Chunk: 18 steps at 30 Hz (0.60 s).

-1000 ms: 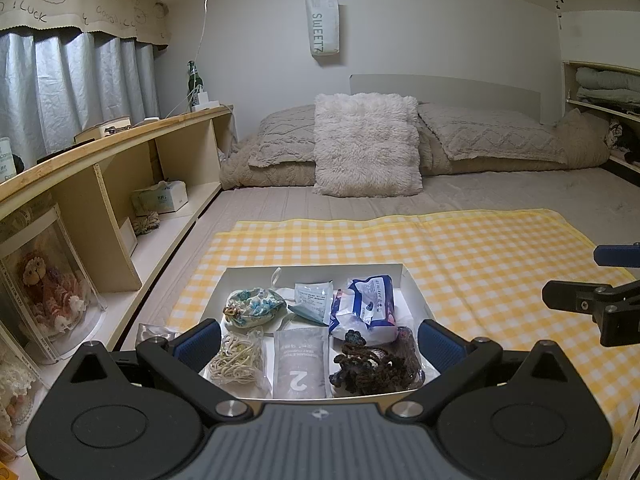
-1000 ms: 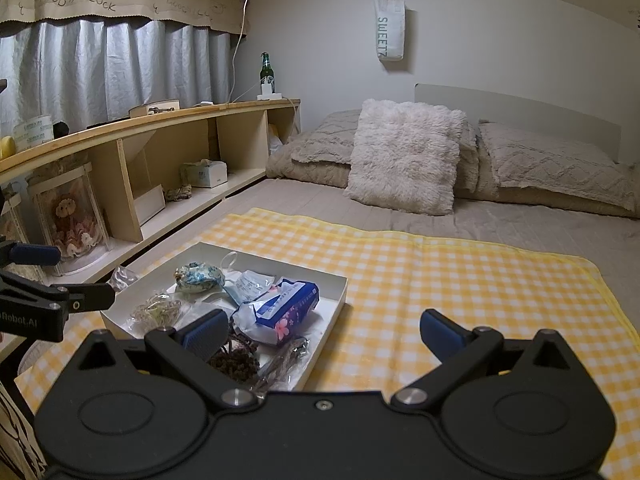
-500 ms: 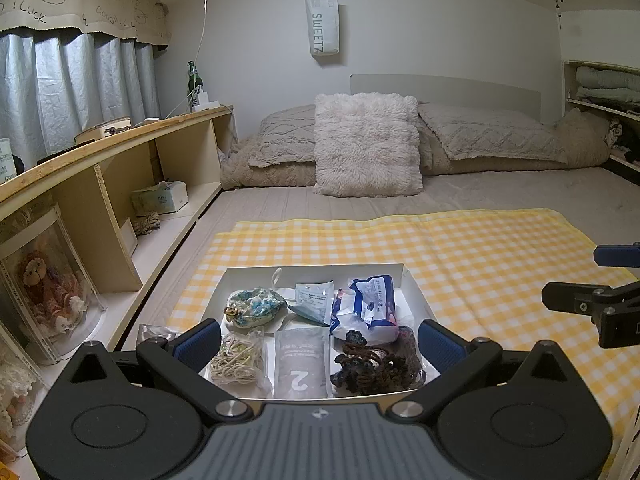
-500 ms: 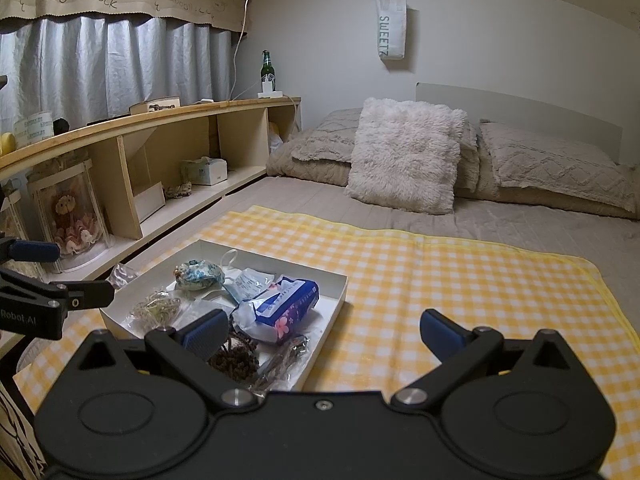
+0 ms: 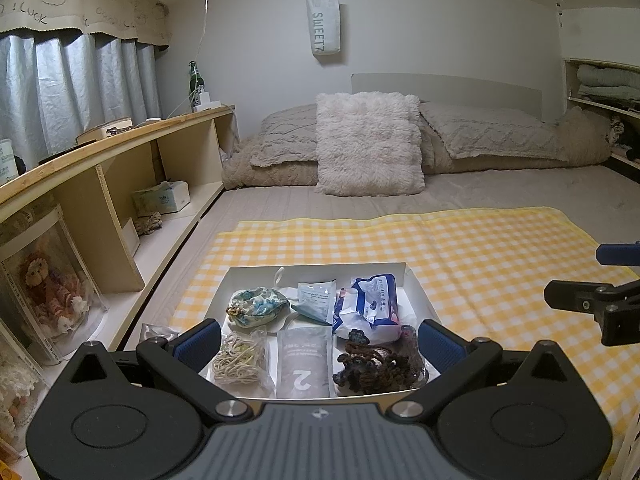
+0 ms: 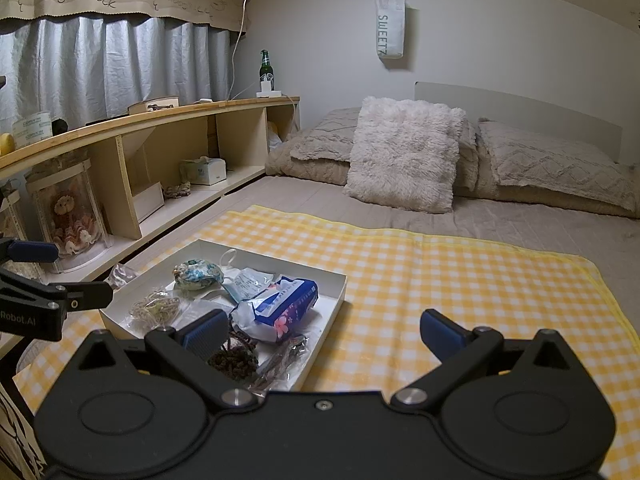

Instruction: Organize soft objects

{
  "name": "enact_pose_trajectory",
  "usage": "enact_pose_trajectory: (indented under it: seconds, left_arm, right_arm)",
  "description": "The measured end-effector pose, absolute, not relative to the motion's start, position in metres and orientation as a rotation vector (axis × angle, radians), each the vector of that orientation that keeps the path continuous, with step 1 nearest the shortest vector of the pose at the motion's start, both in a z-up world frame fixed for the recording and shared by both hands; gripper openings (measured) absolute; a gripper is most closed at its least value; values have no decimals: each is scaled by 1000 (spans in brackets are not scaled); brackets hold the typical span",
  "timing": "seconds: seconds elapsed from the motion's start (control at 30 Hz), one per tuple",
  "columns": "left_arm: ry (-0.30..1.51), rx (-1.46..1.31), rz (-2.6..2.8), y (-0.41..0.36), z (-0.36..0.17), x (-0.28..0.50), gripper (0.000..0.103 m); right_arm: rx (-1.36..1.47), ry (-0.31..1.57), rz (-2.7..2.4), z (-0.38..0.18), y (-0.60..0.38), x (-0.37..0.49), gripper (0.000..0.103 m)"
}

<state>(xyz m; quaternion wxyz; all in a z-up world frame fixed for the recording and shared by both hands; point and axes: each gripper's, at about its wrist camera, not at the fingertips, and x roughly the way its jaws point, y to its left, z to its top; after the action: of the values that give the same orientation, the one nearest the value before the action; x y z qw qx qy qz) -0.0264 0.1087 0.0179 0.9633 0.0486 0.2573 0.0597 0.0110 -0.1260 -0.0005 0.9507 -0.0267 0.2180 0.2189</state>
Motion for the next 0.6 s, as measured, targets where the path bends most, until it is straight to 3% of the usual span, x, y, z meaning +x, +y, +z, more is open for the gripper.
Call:
enact_pose_trajectory:
  seconds: [0.6]
  left_arm:
    - [522,101,122,113,19,-28,103]
  right_arm:
    - [-56,446,444,-1,-126,11,103]
